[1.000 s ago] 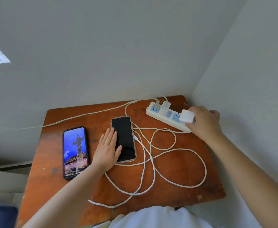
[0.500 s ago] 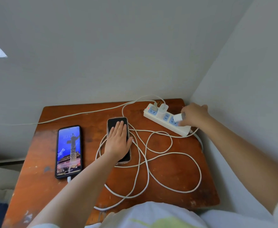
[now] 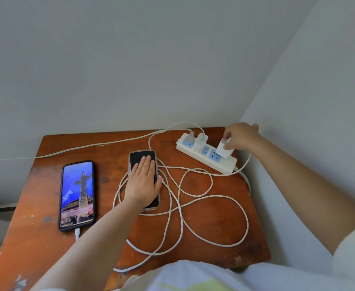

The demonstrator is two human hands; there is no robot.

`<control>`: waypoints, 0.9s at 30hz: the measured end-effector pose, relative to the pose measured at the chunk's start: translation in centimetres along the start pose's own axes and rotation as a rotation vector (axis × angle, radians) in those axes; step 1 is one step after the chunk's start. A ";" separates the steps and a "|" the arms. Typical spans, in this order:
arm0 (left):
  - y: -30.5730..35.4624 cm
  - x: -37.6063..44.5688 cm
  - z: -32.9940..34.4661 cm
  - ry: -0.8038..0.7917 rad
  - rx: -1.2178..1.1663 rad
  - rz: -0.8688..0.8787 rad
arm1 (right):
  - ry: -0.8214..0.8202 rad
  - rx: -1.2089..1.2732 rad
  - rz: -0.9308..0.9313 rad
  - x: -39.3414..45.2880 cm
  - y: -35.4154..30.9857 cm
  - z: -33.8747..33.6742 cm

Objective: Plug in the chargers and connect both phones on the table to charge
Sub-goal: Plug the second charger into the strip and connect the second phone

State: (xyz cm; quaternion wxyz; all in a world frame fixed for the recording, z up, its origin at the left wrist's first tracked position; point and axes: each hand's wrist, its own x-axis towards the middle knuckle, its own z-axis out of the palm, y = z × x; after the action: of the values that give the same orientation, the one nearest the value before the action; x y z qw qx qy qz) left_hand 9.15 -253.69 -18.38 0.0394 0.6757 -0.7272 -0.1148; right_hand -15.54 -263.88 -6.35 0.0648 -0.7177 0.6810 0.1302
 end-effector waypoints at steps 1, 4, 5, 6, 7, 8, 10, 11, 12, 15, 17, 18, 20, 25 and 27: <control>-0.1 0.0 0.1 0.006 0.001 0.001 | 0.003 0.005 0.003 0.0 0.0 0.0; -0.1 0.1 0.3 0.016 0.000 0.000 | 0.051 0.024 0.014 0.1 0.1 0.3; -0.1 0.1 0.3 0.019 -0.003 -0.001 | 0.064 0.038 0.019 0.0 0.2 0.4; -0.1 0.1 0.3 0.022 -0.006 -0.001 | 0.075 0.053 0.024 0.0 0.3 0.5; -0.2 0.1 0.3 0.025 -0.007 -0.002 | 0.084 0.066 0.029 0.0 0.4 0.6; -0.2 0.1 0.3 0.028 -0.008 -0.003 | 0.095 0.079 0.033 0.0 0.5 0.7; -0.2 0.1 0.4 0.032 -0.010 -0.004 | 0.125 0.110 0.042 0.0 0.6 0.8; -0.2 0.1 0.4 0.033 -0.013 -0.004 | 0.137 0.125 0.045 0.0 0.5 0.8; -0.2 0.1 0.4 0.035 -0.017 -0.004 | 0.142 0.132 0.045 0.0 0.4 0.8; -0.1 0.1 0.2 0.033 -0.028 -0.003 | 0.121 0.098 0.028 -0.1 0.0 1.1; -0.1 0.1 0.2 0.033 -0.025 -0.006 | 0.125 0.079 0.020 -0.2 -0.2 1.2; -0.1 0.1 0.2 0.034 -0.023 -0.006 | 0.129 0.068 0.018 -0.2 -0.3 1.2; 0.0 0.0 0.2 0.034 -0.025 -0.007 | 0.137 0.024 0.006 -0.2 -0.5 1.3; 0.0 0.0 0.0 0.028 -0.038 -0.008 | 0.206 -0.038 -0.084 -0.5 -1.0 1.9; 0.0 0.0 0.0 0.023 -0.038 -0.015 | 0.232 -0.044 -0.131 -1.0 -1.1 2.3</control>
State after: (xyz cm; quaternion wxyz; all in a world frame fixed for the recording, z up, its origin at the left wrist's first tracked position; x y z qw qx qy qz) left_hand 9.12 -253.65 -18.40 0.0598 0.6814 -0.7193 -0.1213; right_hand -14.73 -262.26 -8.41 -0.0219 -0.7723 0.6323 0.0568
